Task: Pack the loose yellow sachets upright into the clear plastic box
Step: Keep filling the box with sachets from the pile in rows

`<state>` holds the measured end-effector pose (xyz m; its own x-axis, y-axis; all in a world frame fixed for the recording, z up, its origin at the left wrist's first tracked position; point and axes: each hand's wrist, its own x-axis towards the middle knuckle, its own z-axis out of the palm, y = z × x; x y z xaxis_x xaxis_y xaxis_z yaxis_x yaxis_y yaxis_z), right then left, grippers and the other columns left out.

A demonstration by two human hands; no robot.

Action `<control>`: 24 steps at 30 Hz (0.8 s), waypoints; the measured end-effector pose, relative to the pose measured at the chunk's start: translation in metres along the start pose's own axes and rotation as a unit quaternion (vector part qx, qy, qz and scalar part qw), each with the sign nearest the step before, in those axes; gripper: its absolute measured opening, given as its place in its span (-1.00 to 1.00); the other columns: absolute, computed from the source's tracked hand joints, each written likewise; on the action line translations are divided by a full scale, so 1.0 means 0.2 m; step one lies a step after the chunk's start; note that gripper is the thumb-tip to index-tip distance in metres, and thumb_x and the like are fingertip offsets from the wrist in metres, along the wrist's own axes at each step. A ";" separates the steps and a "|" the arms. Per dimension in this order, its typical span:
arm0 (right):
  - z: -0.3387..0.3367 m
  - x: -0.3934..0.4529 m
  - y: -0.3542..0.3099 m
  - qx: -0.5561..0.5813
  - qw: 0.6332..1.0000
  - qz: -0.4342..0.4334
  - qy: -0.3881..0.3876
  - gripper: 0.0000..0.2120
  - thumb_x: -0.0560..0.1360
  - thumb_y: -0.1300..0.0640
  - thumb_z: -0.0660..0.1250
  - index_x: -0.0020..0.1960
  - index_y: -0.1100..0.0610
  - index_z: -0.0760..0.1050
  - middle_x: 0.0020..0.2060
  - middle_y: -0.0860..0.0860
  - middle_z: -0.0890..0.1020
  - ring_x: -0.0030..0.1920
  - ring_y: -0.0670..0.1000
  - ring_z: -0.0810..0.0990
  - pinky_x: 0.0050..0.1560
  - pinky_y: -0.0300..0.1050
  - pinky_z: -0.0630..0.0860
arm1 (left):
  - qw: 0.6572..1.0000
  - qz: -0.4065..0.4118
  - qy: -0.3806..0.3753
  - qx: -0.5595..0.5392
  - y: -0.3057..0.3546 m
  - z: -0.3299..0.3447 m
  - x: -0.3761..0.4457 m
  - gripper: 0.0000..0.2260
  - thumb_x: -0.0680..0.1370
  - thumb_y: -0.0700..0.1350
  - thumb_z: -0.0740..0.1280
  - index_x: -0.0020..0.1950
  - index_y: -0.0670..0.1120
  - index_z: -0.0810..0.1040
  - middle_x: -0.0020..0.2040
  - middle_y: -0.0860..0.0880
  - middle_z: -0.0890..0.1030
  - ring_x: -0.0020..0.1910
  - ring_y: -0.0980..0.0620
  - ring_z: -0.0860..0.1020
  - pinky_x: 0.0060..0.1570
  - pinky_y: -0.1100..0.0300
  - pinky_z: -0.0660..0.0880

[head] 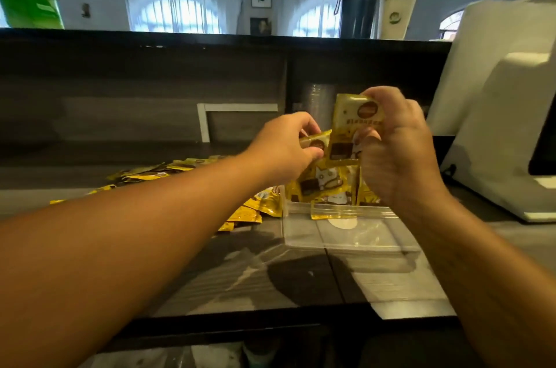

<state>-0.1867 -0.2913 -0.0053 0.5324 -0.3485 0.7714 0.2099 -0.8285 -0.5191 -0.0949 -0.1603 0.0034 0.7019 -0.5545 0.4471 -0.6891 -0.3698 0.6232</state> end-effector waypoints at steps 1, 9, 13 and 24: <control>-0.02 0.00 0.02 -0.005 1.000 0.002 -0.006 -0.55 0.54 0.35 0.25 0.30 -0.07 0.35 0.14 -0.02 0.33 0.08 -0.04 0.42 -0.16 -0.39 0.41 | 1.000 0.001 -0.008 0.023 0.00 0.03 0.02 -0.85 0.55 -0.12 0.42 0.06 0.07 0.52 -0.06 0.12 0.53 -0.09 0.13 0.52 -0.28 0.34 0.45; -0.11 0.01 0.14 0.300 0.940 0.152 -0.051 -0.78 0.56 0.29 0.23 0.19 0.29 0.46 -0.18 -0.13 0.47 -0.21 -0.18 0.54 -0.30 -0.39 0.51 | 0.919 0.073 -0.004 0.388 -0.04 0.12 0.09 -0.68 0.47 0.08 0.46 0.16 0.08 0.47 0.08 0.01 0.45 0.04 -0.01 0.45 -0.13 0.06 0.52; -0.14 0.01 0.19 0.098 0.982 0.135 -0.092 -0.73 0.58 0.27 0.26 0.27 0.12 0.42 -0.10 -0.16 0.41 -0.19 -0.47 0.46 -0.45 -0.53 0.39 | 0.931 0.071 -0.100 0.343 -0.06 0.16 0.13 -0.39 0.45 0.00 0.48 0.43 0.13 0.29 0.22 0.03 0.48 0.09 -0.01 0.50 -0.07 0.06 0.57; -0.03 0.05 0.17 -0.309 0.922 0.024 -0.231 -0.77 0.52 0.09 0.38 0.16 -0.04 0.49 -0.05 -0.03 0.58 -0.10 0.00 0.58 -0.16 -0.09 0.63 | 0.894 0.073 -0.143 0.419 -0.08 0.22 0.15 -0.28 0.36 0.17 0.53 0.41 0.12 0.25 0.09 0.04 0.51 0.00 -0.01 0.53 -0.29 0.09 0.46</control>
<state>-0.1793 -0.3258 -0.0118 0.8517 -0.2863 0.4389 -0.2552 -0.9581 -0.1298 -0.0709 -0.2037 -0.0213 0.6012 -0.7663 0.2265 -0.7470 -0.6396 -0.1815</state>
